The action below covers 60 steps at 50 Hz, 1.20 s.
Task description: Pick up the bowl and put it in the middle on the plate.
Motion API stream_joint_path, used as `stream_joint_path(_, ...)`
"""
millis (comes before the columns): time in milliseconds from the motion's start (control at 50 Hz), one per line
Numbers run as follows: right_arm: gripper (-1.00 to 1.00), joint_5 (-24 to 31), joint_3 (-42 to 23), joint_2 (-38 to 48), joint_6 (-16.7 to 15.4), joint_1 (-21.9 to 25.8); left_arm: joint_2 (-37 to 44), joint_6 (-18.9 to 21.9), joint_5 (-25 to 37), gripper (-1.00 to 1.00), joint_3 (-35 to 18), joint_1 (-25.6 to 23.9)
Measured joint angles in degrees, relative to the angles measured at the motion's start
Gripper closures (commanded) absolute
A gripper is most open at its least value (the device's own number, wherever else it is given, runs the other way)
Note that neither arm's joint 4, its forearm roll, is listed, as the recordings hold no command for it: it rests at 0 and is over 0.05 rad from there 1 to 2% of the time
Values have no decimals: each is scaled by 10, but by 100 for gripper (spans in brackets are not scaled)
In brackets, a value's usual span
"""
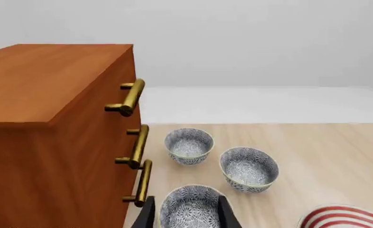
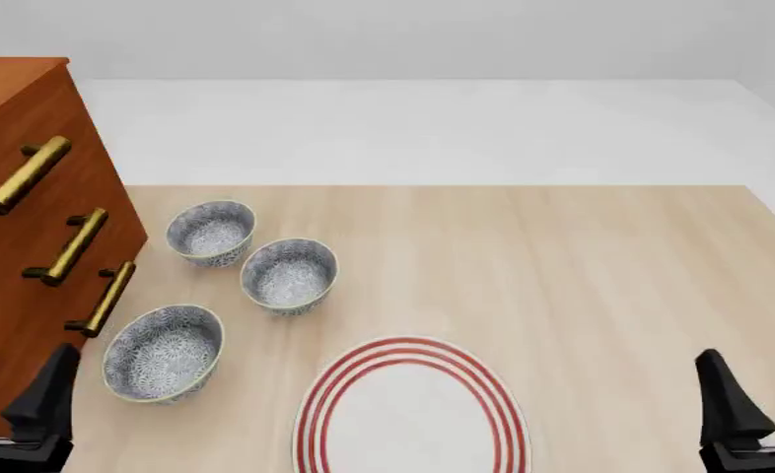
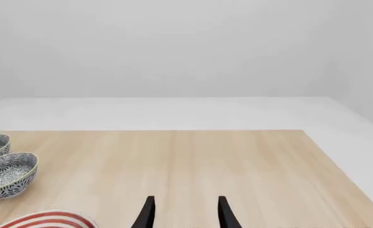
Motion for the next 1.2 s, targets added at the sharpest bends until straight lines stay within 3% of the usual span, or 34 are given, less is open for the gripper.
stream_joint_path(160, -100, -1, -1, 4, 2, 0, -8, -10, -7, -100, 3, 0)
stream_joint_path(460, -100, -4, -2, 10, 3, 0, 14, -29, 62, -100, -95, -48)
stream_joint_path(580, -100, -4, -2, 10, 3, 0, 90, -8, 113, -100, -190, -109)
stream_joint_path(700, -100, -5, -2, 11, 3, 0, 146, 6, 140, -100, -240, -154)
stream_joint_path(1200, -100, -7, -3, 14, 4, 0, 334, 52, 135, -100, -318, -244)
